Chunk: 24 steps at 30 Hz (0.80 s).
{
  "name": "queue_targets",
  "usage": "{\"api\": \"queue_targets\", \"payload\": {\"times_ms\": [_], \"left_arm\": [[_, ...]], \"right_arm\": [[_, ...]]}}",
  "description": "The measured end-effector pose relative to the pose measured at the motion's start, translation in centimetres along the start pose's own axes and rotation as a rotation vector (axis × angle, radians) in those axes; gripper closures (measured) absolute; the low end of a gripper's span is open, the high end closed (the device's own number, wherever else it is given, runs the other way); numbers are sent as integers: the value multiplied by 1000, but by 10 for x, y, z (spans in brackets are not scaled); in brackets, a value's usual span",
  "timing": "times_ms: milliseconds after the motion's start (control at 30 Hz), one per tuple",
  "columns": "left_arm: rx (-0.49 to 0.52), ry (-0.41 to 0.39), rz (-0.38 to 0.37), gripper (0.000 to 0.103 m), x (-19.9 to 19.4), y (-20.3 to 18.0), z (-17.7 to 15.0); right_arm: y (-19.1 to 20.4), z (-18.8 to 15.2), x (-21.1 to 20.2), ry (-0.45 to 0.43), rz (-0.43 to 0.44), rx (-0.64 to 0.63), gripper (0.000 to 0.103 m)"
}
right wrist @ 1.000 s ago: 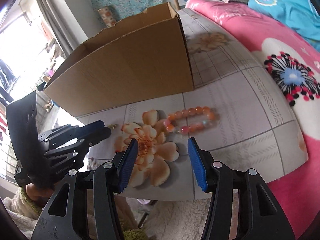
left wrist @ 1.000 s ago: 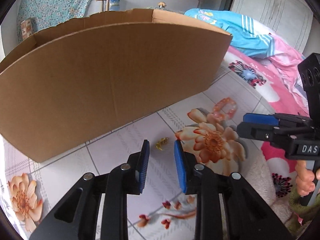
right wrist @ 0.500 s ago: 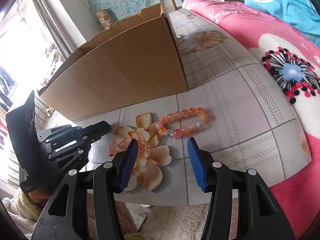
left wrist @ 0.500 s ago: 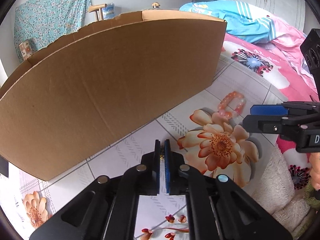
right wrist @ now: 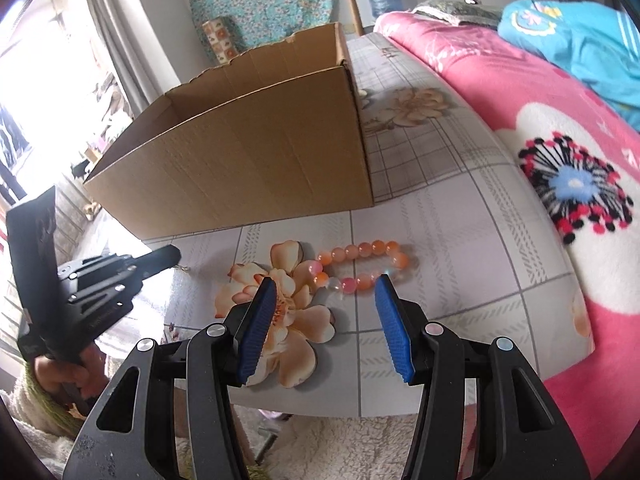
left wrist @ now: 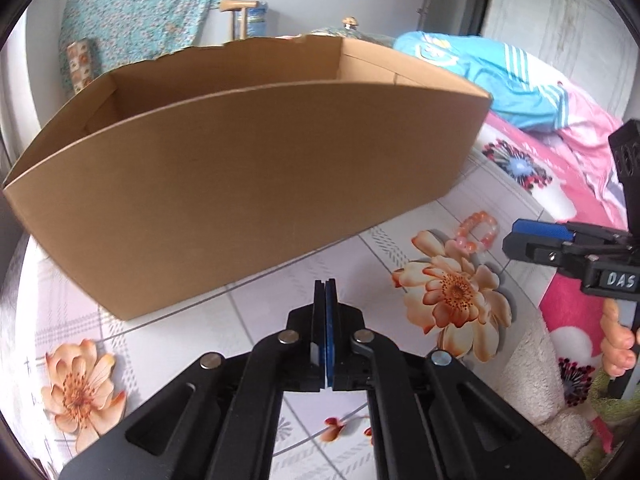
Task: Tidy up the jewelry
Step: 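Close the left gripper on the small gold piece while the right gripper lowers to the pink-orange bracelet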
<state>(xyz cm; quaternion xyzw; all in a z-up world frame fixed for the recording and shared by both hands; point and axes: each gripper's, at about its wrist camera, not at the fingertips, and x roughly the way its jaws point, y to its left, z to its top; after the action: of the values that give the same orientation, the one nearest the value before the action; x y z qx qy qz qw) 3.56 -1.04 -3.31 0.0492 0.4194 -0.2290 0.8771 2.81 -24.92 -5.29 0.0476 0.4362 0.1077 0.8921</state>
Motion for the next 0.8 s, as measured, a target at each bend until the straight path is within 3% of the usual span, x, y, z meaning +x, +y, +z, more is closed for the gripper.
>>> {"api": "queue_targets", "payload": {"times_ms": [367, 800], "left_arm": [[-65, -8, -17, 103, -3, 15, -5], [-94, -25, -41, 103, -10, 25, -6]], "right_arm": [[17, 10, 17, 60, -82, -136, 54], [31, 18, 48, 152, -113, -216, 72]]}}
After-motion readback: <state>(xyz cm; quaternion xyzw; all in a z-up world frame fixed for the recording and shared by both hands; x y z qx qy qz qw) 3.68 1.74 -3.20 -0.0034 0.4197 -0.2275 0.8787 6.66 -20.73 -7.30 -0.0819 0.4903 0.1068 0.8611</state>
